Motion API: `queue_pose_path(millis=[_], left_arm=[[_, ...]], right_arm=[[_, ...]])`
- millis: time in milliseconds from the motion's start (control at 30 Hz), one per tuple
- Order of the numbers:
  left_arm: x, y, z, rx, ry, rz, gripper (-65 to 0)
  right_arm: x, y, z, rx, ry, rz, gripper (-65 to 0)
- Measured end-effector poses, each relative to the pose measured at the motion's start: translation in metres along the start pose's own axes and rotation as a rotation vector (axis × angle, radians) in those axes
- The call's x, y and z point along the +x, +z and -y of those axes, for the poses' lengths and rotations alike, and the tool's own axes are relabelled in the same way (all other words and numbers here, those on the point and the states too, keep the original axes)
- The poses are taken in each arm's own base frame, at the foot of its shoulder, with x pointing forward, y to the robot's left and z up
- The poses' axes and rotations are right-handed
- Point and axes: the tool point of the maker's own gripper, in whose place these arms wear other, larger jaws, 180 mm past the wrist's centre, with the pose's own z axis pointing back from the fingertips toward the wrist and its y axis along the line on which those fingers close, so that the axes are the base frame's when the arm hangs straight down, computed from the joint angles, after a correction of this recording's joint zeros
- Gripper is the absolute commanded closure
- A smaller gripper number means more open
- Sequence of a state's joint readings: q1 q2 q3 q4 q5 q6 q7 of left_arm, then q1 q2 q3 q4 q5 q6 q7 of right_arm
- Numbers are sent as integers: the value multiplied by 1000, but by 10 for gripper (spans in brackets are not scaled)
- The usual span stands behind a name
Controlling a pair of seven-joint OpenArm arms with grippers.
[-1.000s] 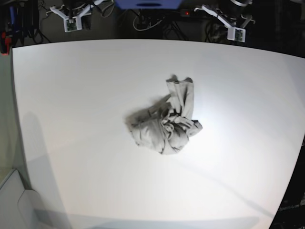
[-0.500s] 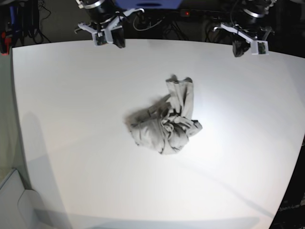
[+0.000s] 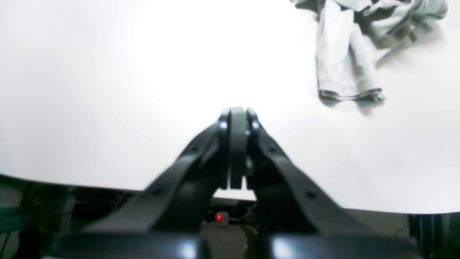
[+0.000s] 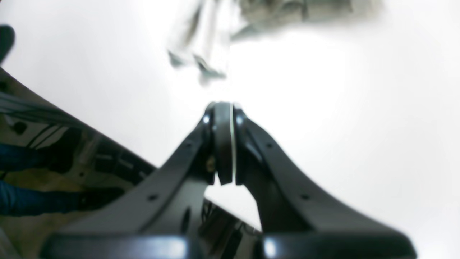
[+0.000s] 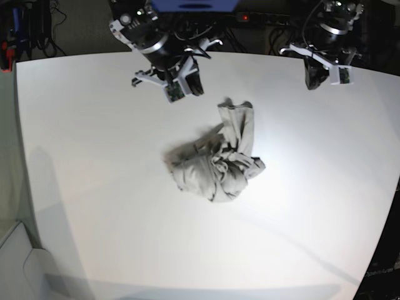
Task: Layout the t-shirt on the table in an organized manner, then fold the t-shirt properly
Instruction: 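Move the right gripper down toward the crumpled grey t-shirt, then close the right gripper on a fold of the grey t-shirt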
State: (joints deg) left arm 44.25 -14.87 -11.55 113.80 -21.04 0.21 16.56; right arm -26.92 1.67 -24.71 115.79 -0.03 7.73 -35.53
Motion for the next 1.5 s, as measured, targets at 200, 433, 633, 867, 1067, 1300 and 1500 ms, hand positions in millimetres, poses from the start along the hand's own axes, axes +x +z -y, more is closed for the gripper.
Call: queue_pose_path(millis=[200, 433, 633, 867, 1067, 1300, 1500], left_arm=[[7, 2, -20, 55, -8, 18, -2], [12, 3, -31, 85, -11, 30, -2], [9, 9, -43, 118, -17, 18, -2], [12, 10, -48, 132, -20, 25, -2], [13, 9, -48, 131, -19, 29, -2], [13, 9, -48, 131, -19, 28, -2], [13, 9, -48, 131, -19, 28, -2]], right_arm=[[23, -12, -6, 20, 22, 11, 0], [43, -28, -17, 60, 79, 25, -2], [36, -42, -20, 69, 73, -10, -78], [51, -45, -23, 74, 71, 28, -115], [46, -52, -22, 75, 78, 10, -115], [32, -57, -22, 77, 75, -31, -115], [31, -57, -22, 77, 74, -34, -115]])
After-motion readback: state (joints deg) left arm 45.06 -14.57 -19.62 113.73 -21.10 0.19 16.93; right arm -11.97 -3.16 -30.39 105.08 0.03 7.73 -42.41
